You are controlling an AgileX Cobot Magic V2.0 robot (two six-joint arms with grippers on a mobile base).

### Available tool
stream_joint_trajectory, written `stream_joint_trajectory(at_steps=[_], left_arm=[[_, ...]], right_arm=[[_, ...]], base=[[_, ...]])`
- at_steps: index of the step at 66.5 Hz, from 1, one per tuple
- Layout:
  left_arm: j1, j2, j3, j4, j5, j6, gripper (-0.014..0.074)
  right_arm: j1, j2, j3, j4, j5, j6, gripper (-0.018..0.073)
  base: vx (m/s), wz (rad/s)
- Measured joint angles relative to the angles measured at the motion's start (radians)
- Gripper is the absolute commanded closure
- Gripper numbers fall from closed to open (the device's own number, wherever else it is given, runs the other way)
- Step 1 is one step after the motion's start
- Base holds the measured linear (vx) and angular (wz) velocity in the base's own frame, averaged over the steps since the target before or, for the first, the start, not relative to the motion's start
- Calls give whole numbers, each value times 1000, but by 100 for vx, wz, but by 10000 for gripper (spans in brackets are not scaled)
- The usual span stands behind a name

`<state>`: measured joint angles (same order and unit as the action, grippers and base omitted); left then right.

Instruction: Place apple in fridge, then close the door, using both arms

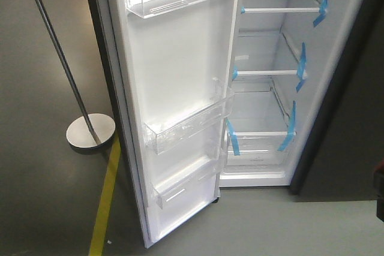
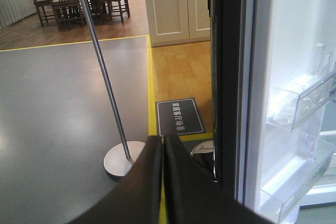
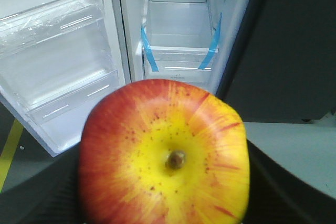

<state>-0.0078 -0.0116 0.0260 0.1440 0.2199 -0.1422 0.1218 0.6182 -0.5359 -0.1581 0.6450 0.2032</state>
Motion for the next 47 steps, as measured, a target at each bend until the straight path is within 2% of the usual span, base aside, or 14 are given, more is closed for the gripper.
stream_joint_trajectory(at_steps=[47], left_arm=[[0,0,0,0,0,0,602]], right_arm=[[0,0,0,0,0,0,406]], base=[[5,1]])
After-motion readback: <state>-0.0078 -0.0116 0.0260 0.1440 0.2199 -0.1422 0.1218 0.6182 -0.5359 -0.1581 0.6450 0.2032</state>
